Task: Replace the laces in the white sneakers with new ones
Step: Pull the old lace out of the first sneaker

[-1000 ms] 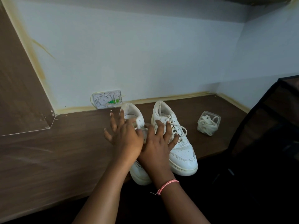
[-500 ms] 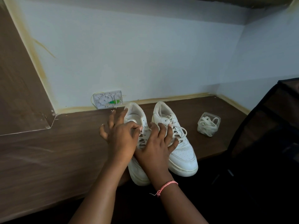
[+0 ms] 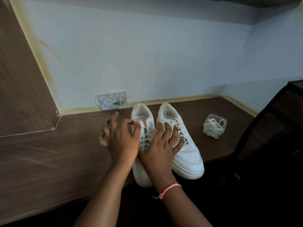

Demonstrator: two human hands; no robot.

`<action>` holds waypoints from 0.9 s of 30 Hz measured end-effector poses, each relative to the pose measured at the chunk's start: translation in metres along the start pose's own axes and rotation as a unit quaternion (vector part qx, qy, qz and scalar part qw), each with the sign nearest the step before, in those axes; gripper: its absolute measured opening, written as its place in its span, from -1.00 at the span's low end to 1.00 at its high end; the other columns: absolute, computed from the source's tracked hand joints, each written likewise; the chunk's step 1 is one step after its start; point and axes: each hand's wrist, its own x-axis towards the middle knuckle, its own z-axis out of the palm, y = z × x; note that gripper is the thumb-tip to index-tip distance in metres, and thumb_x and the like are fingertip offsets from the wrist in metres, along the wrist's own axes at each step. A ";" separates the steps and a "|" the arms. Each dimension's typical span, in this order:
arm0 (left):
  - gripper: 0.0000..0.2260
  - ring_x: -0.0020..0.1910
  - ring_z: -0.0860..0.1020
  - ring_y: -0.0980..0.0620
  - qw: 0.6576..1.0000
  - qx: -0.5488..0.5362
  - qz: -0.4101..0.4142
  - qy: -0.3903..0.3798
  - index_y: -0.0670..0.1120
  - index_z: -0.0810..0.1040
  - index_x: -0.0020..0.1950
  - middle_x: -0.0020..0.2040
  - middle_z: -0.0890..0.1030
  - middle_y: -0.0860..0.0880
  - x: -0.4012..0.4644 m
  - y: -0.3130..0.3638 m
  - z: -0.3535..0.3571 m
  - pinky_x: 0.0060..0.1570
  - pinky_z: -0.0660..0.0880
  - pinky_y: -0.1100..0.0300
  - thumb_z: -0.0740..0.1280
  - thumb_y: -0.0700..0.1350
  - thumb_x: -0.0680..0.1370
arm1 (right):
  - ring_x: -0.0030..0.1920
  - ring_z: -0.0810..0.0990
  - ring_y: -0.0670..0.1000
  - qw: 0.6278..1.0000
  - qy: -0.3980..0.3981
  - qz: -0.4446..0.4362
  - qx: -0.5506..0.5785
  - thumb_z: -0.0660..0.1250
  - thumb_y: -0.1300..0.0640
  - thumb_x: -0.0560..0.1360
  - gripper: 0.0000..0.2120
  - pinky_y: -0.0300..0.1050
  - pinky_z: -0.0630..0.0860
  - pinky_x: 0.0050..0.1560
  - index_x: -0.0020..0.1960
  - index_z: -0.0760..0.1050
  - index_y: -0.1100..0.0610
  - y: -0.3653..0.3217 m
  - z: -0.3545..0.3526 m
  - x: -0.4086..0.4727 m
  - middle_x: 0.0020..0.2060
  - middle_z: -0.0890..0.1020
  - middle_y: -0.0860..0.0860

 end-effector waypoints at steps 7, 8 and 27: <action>-0.91 0.37 0.31 -0.10 0.996 -0.005 0.062 0.061 0.04 0.52 -0.05 0.40 0.42 0.05 0.000 -0.003 0.012 0.24 0.18 -0.13 0.29 0.03 0.56 | 0.55 -0.18 0.18 1.000 -0.009 0.002 0.003 -0.06 -0.32 0.31 -0.14 0.35 -0.19 0.46 0.52 0.11 0.07 -0.001 -0.003 -0.001 0.53 0.12 0.10; -0.87 0.35 0.31 -0.10 0.994 -0.060 0.016 0.095 0.01 0.52 -0.01 0.39 0.42 0.03 -0.002 0.001 0.012 0.23 0.20 -0.11 0.24 0.04 0.57 | 0.55 -0.17 0.18 1.000 -0.007 0.006 0.001 -0.02 -0.34 0.32 -0.14 0.37 -0.18 0.46 0.52 0.10 0.07 -0.001 -0.002 -0.001 0.53 0.12 0.10; -0.71 0.34 0.33 -0.16 0.969 -0.177 -0.144 0.094 -0.09 0.53 0.14 0.33 0.42 -0.06 0.012 -0.001 0.007 0.27 0.21 -0.12 0.17 0.08 0.64 | 0.54 -0.19 0.17 1.000 -0.006 0.006 0.004 0.30 -0.39 0.30 -0.01 0.35 -0.21 0.45 0.54 0.06 0.08 -0.001 -0.002 0.000 0.53 0.10 0.11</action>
